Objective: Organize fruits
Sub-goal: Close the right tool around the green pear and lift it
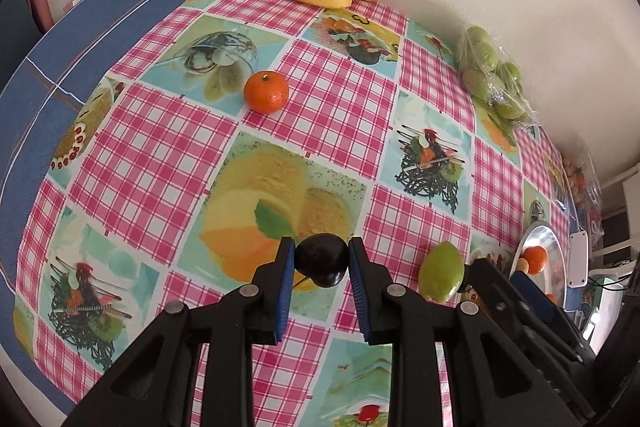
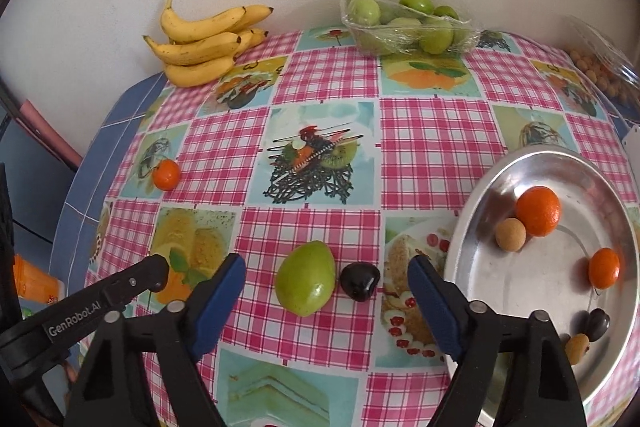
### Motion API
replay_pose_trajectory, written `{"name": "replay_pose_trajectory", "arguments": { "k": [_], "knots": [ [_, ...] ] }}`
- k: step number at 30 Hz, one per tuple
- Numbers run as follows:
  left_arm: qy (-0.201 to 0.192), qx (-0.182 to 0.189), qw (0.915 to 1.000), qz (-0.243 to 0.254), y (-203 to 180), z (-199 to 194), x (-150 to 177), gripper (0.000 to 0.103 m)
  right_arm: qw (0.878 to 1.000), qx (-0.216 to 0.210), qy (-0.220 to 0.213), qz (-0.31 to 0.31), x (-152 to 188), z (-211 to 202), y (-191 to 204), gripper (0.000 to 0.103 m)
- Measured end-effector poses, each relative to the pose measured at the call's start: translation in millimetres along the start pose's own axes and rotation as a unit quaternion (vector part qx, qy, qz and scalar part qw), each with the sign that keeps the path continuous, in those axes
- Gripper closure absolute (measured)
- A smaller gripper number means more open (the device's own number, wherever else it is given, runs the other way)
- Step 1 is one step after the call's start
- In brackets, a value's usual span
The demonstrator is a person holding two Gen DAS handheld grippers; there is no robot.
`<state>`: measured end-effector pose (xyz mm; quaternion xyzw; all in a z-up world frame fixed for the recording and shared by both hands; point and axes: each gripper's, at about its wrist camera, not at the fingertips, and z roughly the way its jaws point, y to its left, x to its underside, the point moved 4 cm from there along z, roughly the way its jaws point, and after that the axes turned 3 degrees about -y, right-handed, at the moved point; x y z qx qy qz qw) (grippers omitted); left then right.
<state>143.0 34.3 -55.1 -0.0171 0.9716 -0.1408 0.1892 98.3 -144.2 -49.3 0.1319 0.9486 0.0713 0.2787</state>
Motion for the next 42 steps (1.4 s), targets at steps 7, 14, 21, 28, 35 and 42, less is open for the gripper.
{"name": "replay_pose_trajectory", "arguments": {
  "k": [7, 14, 21, 28, 35, 42],
  "knots": [
    [0.007, 0.006, 1.0000, -0.004, 0.4, 1.8, 0.4, 0.075, 1.000, 0.005, 0.025, -0.014, 5.6, 17.3, 11.9, 0.045],
    [0.016, 0.013, 0.9997, -0.013, 1.4, 6.0, 1.3, 0.075, 0.999, 0.027, 0.039, -0.026, 8.6, 28.3, 17.8, 0.048],
    [0.017, 0.018, 0.9996, -0.016, 2.2, 6.2, 0.3, 0.075, 0.997, 0.039, 0.042, -0.042, 8.8, 33.4, 26.8, 0.050],
    [0.016, 0.022, 0.9995, -0.019, 2.4, 5.3, 0.2, 0.075, 0.998, 0.032, 0.039, -0.045, 7.7, 30.3, 33.3, 0.054],
    [0.011, 0.024, 0.9993, -0.025, 6.5, 2.1, -0.6, 0.075, 0.999, 0.024, 0.030, -0.036, 3.1, 27.1, 36.1, 0.059],
    [0.013, 0.023, 0.9992, -0.031, 10.3, 3.3, -0.9, 0.075, 0.996, 0.068, 0.036, -0.052, 5.3, 35.1, 33.3, 0.059]
  ]
}}
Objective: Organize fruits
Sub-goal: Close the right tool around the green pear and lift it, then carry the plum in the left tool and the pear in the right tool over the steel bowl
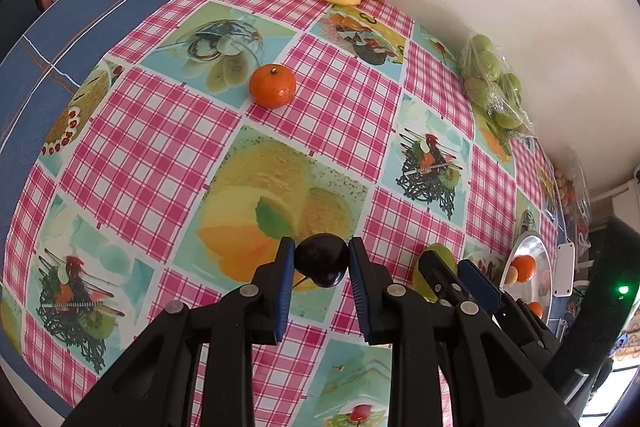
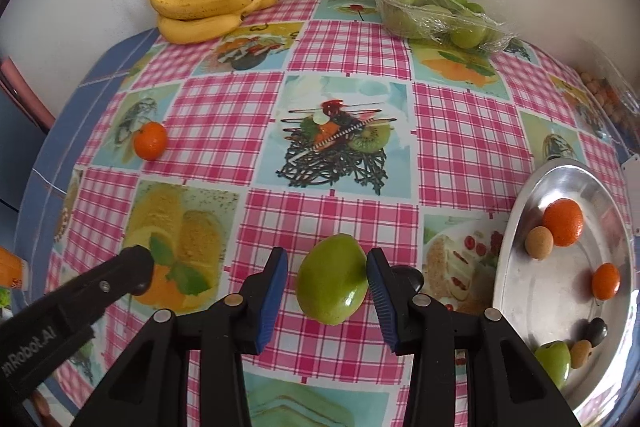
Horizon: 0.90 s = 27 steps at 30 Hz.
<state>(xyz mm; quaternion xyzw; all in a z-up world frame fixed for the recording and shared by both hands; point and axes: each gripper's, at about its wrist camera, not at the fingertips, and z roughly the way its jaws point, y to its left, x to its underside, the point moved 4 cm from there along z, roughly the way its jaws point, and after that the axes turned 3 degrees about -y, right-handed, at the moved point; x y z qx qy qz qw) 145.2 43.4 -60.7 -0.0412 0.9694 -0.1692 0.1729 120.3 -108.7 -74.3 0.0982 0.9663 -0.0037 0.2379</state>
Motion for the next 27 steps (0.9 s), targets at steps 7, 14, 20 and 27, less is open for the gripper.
{"name": "replay_pose_trajectory", "arguments": {
  "k": [7, 14, 20, 27],
  "knots": [
    [0.000, -0.001, 1.0000, -0.001, 0.1, 0.0, -0.5, 0.075, 1.000, 0.017, 0.016, -0.013, 4.4, 7.1, 0.3, 0.061],
    [0.000, -0.003, 1.0000, -0.009, 3.6, 0.8, -1.6, 0.075, 1.000, 0.019, 0.015, -0.014, 5.3, 6.0, 1.8, 0.061],
    [-0.004, -0.006, 0.9999, -0.011, 5.7, -0.8, -2.3, 0.075, 1.000, -0.005, 0.007, -0.007, 2.2, -1.8, 5.8, 0.061],
    [-0.015, -0.011, 0.9998, -0.011, 7.2, -8.7, -3.5, 0.075, 0.999, -0.039, -0.010, 0.006, -3.9, -24.5, 10.6, 0.061]
  ]
}}
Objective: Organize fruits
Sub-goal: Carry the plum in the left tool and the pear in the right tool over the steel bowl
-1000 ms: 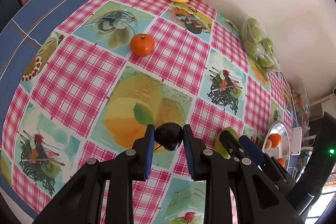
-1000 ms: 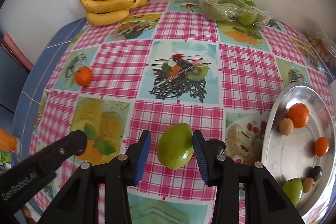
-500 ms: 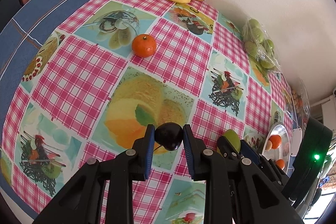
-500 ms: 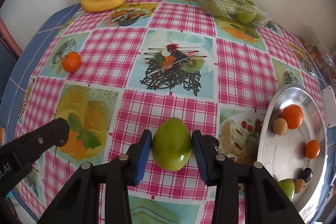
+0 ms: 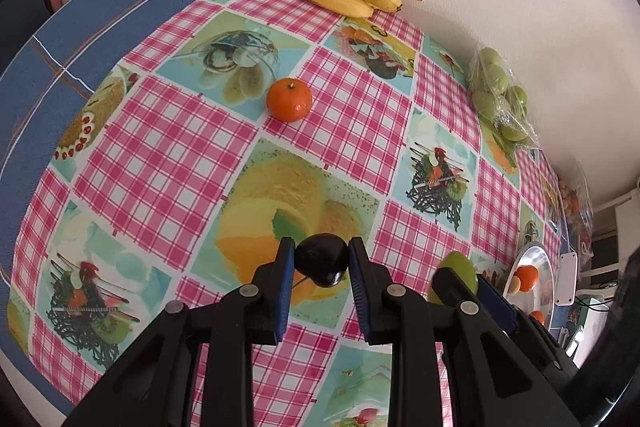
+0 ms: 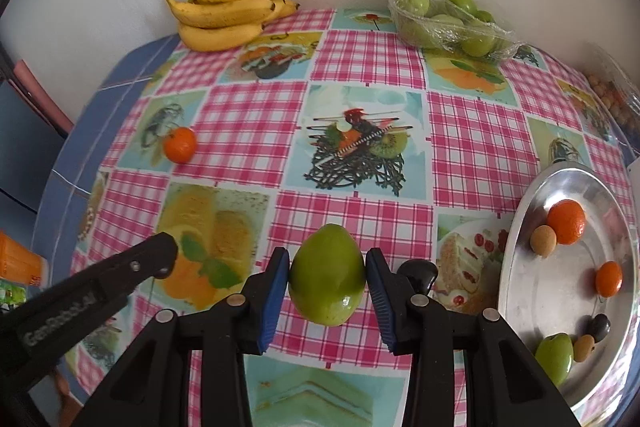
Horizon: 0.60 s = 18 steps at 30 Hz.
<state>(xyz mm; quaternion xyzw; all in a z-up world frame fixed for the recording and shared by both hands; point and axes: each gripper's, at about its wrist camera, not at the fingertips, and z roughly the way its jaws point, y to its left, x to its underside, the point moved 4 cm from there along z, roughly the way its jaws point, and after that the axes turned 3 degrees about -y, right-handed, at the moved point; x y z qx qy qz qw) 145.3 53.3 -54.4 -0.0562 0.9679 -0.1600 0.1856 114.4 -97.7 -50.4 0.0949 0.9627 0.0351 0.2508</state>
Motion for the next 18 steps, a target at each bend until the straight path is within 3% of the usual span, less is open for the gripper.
{"name": "replay_pose_trajectory", "arguments": {
  "k": [18],
  "knots": [
    [-0.009, -0.030, 0.9994, 0.017, -2.9, -0.6, 0.7, 0.075, 0.999, -0.025, 0.000, 0.023, -0.7, -21.8, -15.7, 0.061]
  ]
}}
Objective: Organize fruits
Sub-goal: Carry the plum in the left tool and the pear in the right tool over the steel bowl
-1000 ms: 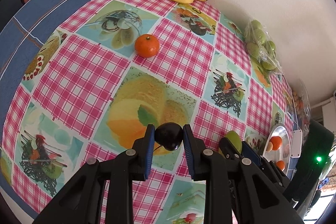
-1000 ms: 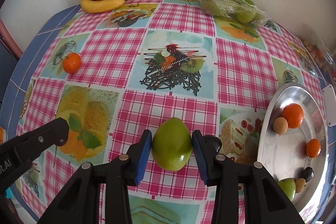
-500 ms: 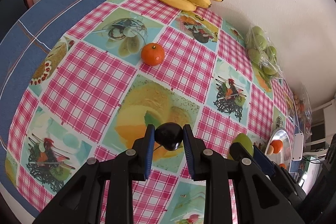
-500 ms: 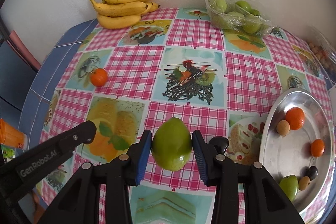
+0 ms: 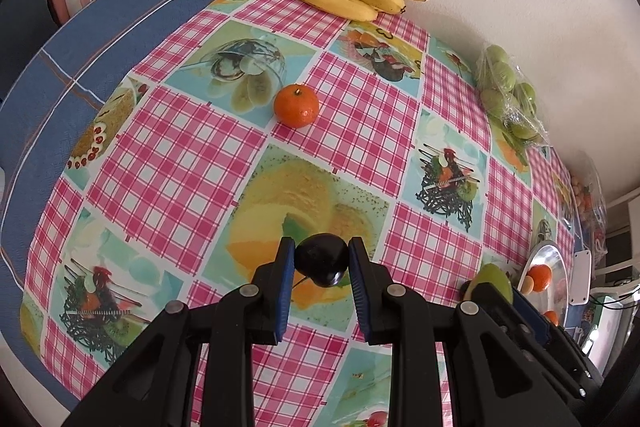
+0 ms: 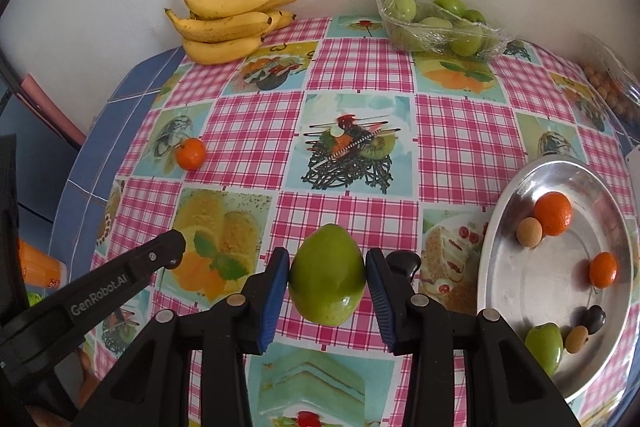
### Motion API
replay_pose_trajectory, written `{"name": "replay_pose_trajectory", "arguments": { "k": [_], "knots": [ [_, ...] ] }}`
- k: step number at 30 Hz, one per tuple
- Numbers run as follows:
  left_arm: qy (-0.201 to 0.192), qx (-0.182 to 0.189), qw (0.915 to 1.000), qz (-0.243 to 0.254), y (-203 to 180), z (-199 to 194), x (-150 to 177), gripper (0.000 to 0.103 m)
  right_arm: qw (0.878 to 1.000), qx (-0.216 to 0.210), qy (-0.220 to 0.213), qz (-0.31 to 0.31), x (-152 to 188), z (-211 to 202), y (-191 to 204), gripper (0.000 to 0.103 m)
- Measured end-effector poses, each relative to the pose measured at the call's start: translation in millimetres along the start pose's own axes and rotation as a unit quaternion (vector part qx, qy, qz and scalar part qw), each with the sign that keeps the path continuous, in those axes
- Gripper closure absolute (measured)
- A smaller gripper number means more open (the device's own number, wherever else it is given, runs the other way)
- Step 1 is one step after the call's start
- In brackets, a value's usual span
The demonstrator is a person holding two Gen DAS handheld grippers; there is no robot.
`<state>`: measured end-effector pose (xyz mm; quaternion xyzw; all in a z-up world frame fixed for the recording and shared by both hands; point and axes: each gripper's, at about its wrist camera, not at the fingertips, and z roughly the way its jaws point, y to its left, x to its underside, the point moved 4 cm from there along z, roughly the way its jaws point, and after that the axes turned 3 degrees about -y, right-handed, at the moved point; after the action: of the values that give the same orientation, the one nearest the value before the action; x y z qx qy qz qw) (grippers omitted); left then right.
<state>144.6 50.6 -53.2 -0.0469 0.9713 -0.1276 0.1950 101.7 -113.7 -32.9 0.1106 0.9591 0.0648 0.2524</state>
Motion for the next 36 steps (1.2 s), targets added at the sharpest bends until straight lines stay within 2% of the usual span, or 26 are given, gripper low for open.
{"name": "replay_pose_trajectory", "arguments": {
  "k": [7, 14, 20, 26, 36],
  "knots": [
    [-0.008, -0.019, 0.9996, 0.017, -13.3, -3.0, 4.1, 0.075, 1.000, -0.003, -0.011, 0.017, -3.5, -11.0, -14.8, 0.061],
    [-0.008, -0.019, 0.9986, 0.048, -40.1, -2.9, 14.1, 0.075, 0.999, -0.002, -0.011, 0.045, -1.1, -18.6, -43.3, 0.061],
    [-0.012, -0.013, 0.9950, 0.099, -79.0, -5.9, 28.3, 0.075, 0.997, 0.011, -0.024, 0.079, -3.0, -30.9, -79.7, 0.061],
    [-0.007, 0.002, 0.9873, 0.159, -125.4, -5.7, 51.4, 0.075, 0.992, 0.035, -0.027, 0.114, 2.3, -39.0, -126.3, 0.061],
    [-0.005, 0.033, 0.9650, 0.260, -196.1, -6.1, 95.3, 0.075, 0.982, 0.073, -0.032, 0.169, 19.5, -54.5, -203.0, 0.061]
  ]
}}
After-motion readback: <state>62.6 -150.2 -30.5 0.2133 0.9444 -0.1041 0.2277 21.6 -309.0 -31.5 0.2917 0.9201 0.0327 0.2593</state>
